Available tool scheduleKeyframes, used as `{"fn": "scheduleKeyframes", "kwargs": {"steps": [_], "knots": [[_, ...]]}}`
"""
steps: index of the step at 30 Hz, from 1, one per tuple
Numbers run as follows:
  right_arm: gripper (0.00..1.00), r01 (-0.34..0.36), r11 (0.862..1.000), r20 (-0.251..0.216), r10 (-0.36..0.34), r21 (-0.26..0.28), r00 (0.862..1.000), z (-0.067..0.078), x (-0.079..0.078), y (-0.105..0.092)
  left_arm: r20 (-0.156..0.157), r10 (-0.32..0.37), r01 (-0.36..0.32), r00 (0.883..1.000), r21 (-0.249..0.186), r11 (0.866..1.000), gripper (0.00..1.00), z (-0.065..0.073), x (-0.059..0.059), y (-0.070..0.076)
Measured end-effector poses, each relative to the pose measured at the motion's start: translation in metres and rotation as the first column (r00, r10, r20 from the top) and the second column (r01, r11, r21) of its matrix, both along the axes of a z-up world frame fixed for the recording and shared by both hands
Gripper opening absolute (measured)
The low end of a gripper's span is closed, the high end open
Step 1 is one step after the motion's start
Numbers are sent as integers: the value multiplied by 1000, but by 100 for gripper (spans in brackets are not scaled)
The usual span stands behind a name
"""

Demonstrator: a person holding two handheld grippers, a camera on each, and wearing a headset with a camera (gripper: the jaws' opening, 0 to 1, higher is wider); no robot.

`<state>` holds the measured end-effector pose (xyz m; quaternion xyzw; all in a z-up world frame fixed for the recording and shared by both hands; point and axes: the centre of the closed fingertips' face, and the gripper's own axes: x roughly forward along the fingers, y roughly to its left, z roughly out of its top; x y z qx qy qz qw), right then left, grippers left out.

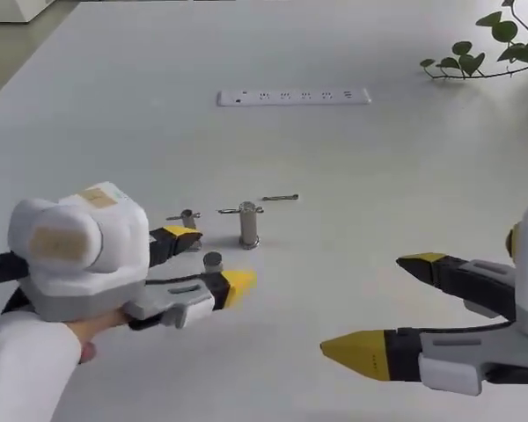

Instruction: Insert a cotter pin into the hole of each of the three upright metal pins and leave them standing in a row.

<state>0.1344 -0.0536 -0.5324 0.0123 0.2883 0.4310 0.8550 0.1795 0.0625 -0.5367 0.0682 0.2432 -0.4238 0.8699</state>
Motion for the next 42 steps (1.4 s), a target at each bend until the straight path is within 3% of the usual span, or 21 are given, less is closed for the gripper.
{"fn": "scheduleKeyframes", "kwargs": {"steps": [2, 5, 7, 8, 11, 16, 18, 21, 24, 25, 28, 32, 33, 35, 37, 38, 39, 40, 41, 42], "knots": [[93, 0, 1000, -4, 0, -2, 1000, -1, 0, -1, -28, -67, 68, 997, 20, 998, 71, 0, -15, 3], [93, -3, 1000, -9, 2, -5, 1000, -2, -1, -1, -47, -95, 96, 994, 6, 995, 83, 3, -28, 9], [93, -8, 1000, -10, 7, -10, 1000, -2, -1, -1, -46, -104, 103, 994, -23, 994, 93, 6, -35, 12], [93, -11, 1000, -11, 11, -12, 1000, -2, -2, -1, -54, -103, 100, 993, -61, 993, 99, 11, -39, 11], [92, -19, 1000, -14, 19, -19, 1000, -2, -2, 0, -57, -108, 100, 993, -133, 986, 100, 20, -46, 10], [92, -36, 999, -13, 36, -35, 999, 1, -1, 3, -62, -102, 93, 993, -135, 987, 100, 19, -50, 15], [91, -51, 997, -3, 51, -57, 999, 3, 1, 4, -65, -99, 91, 993, -113, 989, 99, 16, -50, 18], [89, -107, 979, 49, 117, -172, 992, 5, 9, 1, -62, -87, 78, 994, -128, 989, 99, 15, -50, 22], [87, -137, 970, 38, 148, -201, 988, 8, 17, 3, -69, -75, 65, 995, -147, 987, 99, 15, -49, 25], [85, -165, 959, 29, 177, -229, 984, 10, 21, 4, -68, -77, 66, 995, -147, 987, 99, 16, -50, 26], [84, -220, 934, 62, 247, -282, 967, 21, 34, 10, -66, -76, 66, 995, -146, 987, 99, 18, -51, 29], [84, -280, 879, 105, 344, -386, 933, 37, 66, 17, -57, -66, 56, 996, -151, 987, 99, 22, -51, 34], [83, -291, 869, 100, 357, -400, 929, 38, 71, 18, -56, -64, 55, 996, -151, 987, 99, 23, -51, 35], [80, -305, 863, 91, 370, -402, 925, 41, 80, 23, -51, -64, 56, 997, -151, 987, 99, 25, -52, 36], [76, -334, 839, 78, 402, -429, 912, 40, 91, 29, -48, -63, 55, 997, -143, 988, 99, 25, -53, 38], [75, -351, 823, 70, 423, -447, 903, 39, 94, 30, -48, -61, 54, 997, -138, 989, 99, 25, -53, 39], [74, -372, 794, 52, 449, -480, 892, 34, 105, 30, -48, -58, 51, 997, -135, 989, 99, 25, -54, 41], [71, -374, 779, 39, 453, -503, 891, 31, 113, 28, -48, -56, 49, 997, -135, 990, 99, 25, -55, 42], [70, -400, 741, 21, 487, -539, 873, 26, 119, 29, -47, -54, 48, 997, -132, 990, 99, 26, -57, 44], [69, -410, 724, 10, 499, -555, 867, 23, 122, 30, -44, -54, 48, 998, -131, 990, 99, 27, -58, 45]]}}
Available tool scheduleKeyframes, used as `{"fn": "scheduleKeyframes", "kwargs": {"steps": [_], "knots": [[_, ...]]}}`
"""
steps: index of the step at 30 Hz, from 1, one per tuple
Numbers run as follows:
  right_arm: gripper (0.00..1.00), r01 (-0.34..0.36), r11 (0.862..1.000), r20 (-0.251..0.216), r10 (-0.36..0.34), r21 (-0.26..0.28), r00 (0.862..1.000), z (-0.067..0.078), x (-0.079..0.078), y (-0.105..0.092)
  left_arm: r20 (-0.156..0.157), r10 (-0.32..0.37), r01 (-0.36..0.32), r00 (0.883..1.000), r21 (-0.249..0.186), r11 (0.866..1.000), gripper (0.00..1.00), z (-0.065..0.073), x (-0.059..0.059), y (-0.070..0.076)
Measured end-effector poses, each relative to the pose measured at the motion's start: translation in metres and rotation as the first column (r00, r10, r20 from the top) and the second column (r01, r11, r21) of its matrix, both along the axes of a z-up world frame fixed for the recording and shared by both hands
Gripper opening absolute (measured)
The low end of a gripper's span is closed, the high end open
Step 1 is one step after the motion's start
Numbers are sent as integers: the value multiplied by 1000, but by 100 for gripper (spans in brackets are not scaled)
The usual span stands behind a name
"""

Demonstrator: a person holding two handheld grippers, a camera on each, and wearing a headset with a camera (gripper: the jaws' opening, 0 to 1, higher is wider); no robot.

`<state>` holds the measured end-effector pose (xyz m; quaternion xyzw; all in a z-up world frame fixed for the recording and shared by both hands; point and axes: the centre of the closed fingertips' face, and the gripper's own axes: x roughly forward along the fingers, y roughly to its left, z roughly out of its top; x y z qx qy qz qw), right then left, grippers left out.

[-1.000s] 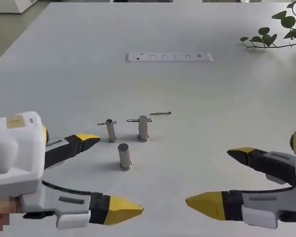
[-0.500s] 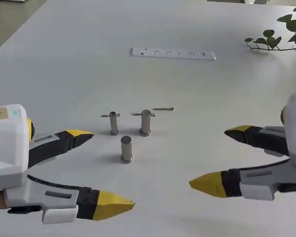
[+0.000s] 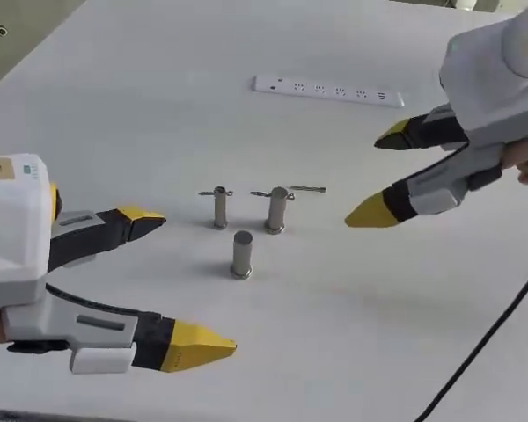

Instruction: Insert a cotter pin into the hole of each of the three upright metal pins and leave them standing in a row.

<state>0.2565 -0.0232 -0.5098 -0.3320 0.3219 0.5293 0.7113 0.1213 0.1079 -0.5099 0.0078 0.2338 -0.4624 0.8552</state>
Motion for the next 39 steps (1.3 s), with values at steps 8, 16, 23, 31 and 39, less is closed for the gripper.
{"fn": "scheduleKeyframes", "kwargs": {"steps": [8, 16, 23, 31, 39], "knots": [[44, -89, 990, 3, 90, -114, 996, -25, 40, 14, -1, 27, -27, 1000, -7, 1000, 99, 4, -8, 11], [19, -152, 971, -39, 148, -186, 988, -53, 52, 30, -15, 31, -31, 999, -10, 999, 99, 3, -14, 13], [7, -174, 953, -101, 154, -248, 983, -83, 70, 27, -17, 28, -28, 999, -13, 1000, 99, 4, -17, 13], [4, -198, 924, -121, 167, -328, 978, -105, 84, 15, -15, 43, -43, 999, -10, 999, 99, 2, -17, 17], [0, -160, 944, -124, 129, -288, 984, -106, 88, 20, -23, 57, -58, 998, -11, 998, 99, -1, -17, 20]]}}
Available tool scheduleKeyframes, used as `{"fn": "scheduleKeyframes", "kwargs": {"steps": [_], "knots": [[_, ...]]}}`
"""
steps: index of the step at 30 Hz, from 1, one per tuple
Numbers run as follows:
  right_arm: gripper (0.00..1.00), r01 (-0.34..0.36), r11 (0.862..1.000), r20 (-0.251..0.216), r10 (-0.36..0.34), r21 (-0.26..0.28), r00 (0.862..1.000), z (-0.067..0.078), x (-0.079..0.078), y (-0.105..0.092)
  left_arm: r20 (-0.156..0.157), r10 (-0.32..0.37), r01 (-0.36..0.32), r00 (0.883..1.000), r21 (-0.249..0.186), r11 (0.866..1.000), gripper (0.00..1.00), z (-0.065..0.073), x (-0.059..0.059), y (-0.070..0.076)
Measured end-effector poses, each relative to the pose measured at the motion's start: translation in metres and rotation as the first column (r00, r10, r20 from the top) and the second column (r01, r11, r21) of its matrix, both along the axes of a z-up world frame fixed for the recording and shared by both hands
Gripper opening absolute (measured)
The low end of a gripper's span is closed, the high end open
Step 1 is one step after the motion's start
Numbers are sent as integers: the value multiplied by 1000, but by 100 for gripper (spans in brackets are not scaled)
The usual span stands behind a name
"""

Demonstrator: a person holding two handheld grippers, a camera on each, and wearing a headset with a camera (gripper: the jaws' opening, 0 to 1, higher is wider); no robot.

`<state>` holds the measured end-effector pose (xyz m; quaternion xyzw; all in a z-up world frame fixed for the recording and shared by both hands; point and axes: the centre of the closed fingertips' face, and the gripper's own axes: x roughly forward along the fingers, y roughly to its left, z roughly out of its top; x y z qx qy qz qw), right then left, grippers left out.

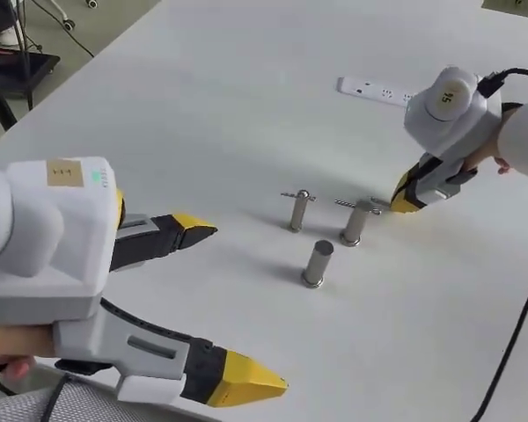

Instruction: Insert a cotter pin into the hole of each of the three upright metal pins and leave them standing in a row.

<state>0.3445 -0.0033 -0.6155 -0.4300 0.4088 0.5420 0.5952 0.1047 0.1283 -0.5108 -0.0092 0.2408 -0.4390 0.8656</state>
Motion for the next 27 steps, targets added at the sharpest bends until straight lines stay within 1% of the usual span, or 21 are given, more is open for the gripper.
{"fn": "scheduleKeyframes", "kwargs": {"steps": [3, 5, 6, 9, 10, 11, 13, 14, 15, 17, 18, 19, 21, 22, 23, 24, 26, 27], "knots": [[0, 4, 1000, -7, -4, 9, 1000, 0, 0, -1, -2, 7, -7, 1000, -9, 1000, 99, 1, 2, 1], [0, 8, 1000, -11, -7, 26, 1000, 0, 3, -1, -3, 10, -10, 1000, -5, 1000, 99, 0, 3, 3], [0, 24, 999, -14, -24, 39, 1000, 0, 2, -1, -3, 12, -12, 1000, -1, 1000, 99, -1, 4, 3], [0, 17, 998, -3, -17, 53, 1000, 1, -3, 0, -3, 14, -14, 1000, 0, 1000, 99, 0, 5, 5], [0, -54, 997, 36, 52, 48, 998, 2, -3, 2, -2, 15, -15, 1000, 0, 1000, 99, 0, 5, 5], [0, -92, 995, 57, 90, 36, 994, 2, -4, 1, -3, 16, -16, 1000, 1, 1000, 99, 0, 5, 5], [0, -89, 996, 72, 87, 25, 994, 3, -9, 1, -5, 20, -20, 1000, -4, 1000, 98, 1, 6, 5], [0, -90, 996, 76, 88, 23, 993, 3, -11, 1, -15, 22, -22, 1000, -8, 1000, 96, 0, 5, 5], [0, -95, 995, 91, 92, 28, 992, 5, -11, 1, -25, 24, -24, 999, -9, 1000, 94, -1, 5, 5], [0, -89, 995, 93, 84, 50, 992, 8, -13, 3, -27, 23, -24, 999, -5, 1000, 92, -2, 5, 4], [0, -106, 991, 94, 98, 87, 991, 12, -18, 7, -23, 17, -17, 1000, 6, 1000, 92, -3, 4, 3], [0, -108, 990, 99, 99, 90, 990, 15, -20, 6, -21, 14, -14, 1000, 9, 1000, 93, -2, 3, 2], [0, -115, 990, 127, 104, 85, 986, 23, -23, 0, -24, 5, -5, 1000, 1, 1000, 93, -2, 2, -1], [0, -111, 989, 128, 99, 94, 987, 26, -25, -1, -26, 6, -6, 1000, 1, 1000, 95, -2, 3, -2], [0, -107, 988, 139, 90, 116, 986, 31, -28, -2, -35, 11, -11, 999, 7, 1000, 97, -5, 5, -2], [0, -103, 987, 142, 85, 124, 986, 34, -29, -3, -35, 11, -10, 999, 10, 1000, 98, -6, 7, -3], [0, -96, 985, 156, 73, 147, 985, 42, -36, -7, -42, 4, -4, 999, 17, 1000, 96, -9, 10, -3], [0, -100, 983, 166, 74, 157, 983, 45, -40, -10, -56, 6, -5, 998, 9, 1000, 94, -9, 12, -3]]}}
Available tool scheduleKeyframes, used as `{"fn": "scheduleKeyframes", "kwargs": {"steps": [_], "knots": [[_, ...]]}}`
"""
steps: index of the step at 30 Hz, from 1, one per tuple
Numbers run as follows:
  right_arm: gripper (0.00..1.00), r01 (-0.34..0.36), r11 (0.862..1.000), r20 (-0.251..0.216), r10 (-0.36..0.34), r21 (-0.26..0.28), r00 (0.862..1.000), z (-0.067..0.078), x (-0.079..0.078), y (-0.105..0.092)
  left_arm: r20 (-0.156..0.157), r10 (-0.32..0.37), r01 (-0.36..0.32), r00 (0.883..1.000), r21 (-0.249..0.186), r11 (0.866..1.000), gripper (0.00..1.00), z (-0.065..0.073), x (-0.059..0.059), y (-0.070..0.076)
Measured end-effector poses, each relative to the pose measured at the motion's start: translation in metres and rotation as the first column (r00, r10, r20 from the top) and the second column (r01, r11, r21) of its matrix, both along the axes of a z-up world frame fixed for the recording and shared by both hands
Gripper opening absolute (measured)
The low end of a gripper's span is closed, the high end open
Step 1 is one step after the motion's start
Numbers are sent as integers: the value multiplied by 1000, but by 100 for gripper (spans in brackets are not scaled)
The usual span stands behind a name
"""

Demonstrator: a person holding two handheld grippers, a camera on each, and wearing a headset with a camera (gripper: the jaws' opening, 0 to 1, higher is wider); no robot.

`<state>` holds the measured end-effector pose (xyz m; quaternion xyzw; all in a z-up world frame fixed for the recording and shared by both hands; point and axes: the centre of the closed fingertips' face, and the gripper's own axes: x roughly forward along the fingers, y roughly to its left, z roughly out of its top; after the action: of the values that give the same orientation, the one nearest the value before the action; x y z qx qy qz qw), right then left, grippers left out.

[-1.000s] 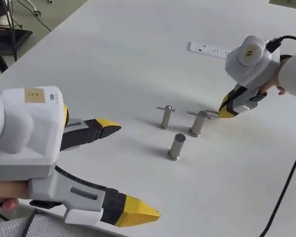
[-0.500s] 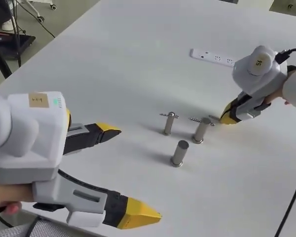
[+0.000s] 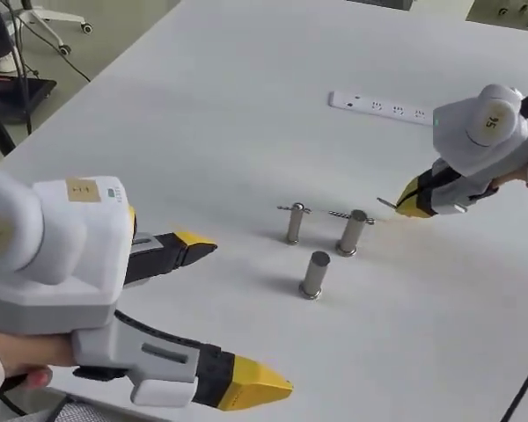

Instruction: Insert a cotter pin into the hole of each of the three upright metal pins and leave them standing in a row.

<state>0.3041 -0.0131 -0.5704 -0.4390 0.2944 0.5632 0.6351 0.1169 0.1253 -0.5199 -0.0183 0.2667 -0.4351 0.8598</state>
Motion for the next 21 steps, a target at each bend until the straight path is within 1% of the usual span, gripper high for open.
{"fn": "scheduleKeyframes", "kwargs": {"steps": [2, 4, 5, 6, 8, 9, 11, 14, 15, 16, 17, 18, 19, 21], "knots": [[0, 14, 1000, 16, -15, 27, 1000, 5, -4, -2, -7, 3, -3, 1000, -15, 1000, 91, 2, 4, -1], [0, 29, 997, 25, -30, 69, 999, 11, -11, -4, -10, 12, -12, 1000, -37, 999, 90, 5, 10, -3], [0, 41, 996, 27, -43, 85, 999, 11, -9, -6, -11, 16, -17, 1000, -46, 999, 88, 7, 14, -4], [0, 44, 994, 33, -47, 98, 998, 12, -8, -8, -19, 23, -24, 1000, -49, 998, 86, 8, 17, -5], [0, 50, 990, 52, -57, 131, 997, 19, -17, -8, -33, 37, -39, 999, -54, 998, 82, 7, 24, -6], [0, 57, 986, 61, -67, 157, 996, 25, -23, -6, -38, 40, -42, 998, -57, 997, 81, 7, 28, -8], [0, 60, 981, 76, -75, 186, 994, 33, -34, -4, -34, 44, -46, 998, -63, 997, 77, 8, 35, -11], [0, 65, 973, 100, -88, 220, 991, 45, -46, -1, -43, 42, -45, 998, -77, 996, 72, 11, 44, -19], [0, 73, 966, 99, -101, 249, 990, 51, -52, 2, -42, 36, -39, 998, -78, 996, 72, 12, 48, -24], [0, 92, 955, 69, -116, 283, 991, 54, -59, 6, -42, 34, -37, 999, -78, 996, 70, 14, 50, -27], [0, 87, 949, 63, -111, 303, 992, 58, -65, 9, -42, 24, -28, 999, -80, 996, 68, 16, 53, -31], [0, 82, 951, 79, -110, 298, 991, 60, -69, 8, -46, 18, -22, 999, -89, 996, 67, 18, 54, -36], [0, 78, 953, 89, -109, 294, 990, 61, -74, 8, -58, 18, -24, 998, -106, 994, 65, 20, 57, -41], [0, 77, 950, 98, -111, 304, 989, 65, -80, 9, -76, 14, -24, 997, -127, 992, 64, 23, 59, -48]]}}
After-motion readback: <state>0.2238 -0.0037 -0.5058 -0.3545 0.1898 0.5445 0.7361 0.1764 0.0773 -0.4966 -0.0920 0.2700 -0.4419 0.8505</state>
